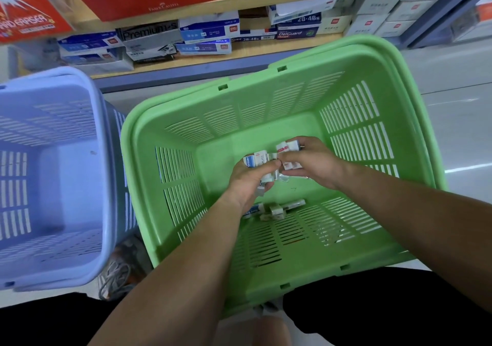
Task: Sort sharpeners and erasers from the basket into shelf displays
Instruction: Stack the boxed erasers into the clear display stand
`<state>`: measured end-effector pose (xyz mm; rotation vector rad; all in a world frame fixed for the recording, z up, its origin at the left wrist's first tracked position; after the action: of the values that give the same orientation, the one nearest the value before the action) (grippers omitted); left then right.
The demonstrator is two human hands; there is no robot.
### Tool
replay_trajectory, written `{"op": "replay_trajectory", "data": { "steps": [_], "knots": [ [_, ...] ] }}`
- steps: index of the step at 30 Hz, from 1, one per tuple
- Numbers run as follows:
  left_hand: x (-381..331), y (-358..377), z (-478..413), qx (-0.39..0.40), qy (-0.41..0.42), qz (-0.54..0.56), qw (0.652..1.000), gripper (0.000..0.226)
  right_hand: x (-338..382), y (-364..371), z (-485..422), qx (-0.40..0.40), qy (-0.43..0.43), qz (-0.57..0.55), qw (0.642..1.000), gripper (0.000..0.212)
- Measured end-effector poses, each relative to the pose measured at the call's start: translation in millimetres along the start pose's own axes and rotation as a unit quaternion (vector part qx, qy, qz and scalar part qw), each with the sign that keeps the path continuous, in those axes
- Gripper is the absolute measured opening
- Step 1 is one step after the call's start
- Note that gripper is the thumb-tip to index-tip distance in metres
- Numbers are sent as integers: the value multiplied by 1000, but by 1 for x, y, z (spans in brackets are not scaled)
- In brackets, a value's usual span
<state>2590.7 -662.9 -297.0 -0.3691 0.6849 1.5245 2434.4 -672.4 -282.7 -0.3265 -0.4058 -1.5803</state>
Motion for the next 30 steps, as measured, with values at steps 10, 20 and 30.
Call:
{"op": "replay_trajectory", "data": {
  "steps": [10,20,30],
  "knots": [
    [-21,-1,-3,-2,36,-21,999,48,9,8,5,25,-24,11,999,23],
    [-38,-6,-5,-28,43,-59,997,35,18,8,12,-15,-33,47,998,17],
    [-106,7,39,-37,138,-131,981,34,69,19,66,-37,-77,16,996,32]
  ]
}}
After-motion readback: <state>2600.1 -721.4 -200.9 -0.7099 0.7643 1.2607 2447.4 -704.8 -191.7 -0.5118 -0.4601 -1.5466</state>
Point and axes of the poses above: each hand's wrist, its own z-axis away from the middle knuckle, its own y-axis out of the palm, x = y × z, the point moved 5 cm from there along -z, towards the middle knuckle, and after that the axes turned 11 degrees about y, right-handed, at the moved point
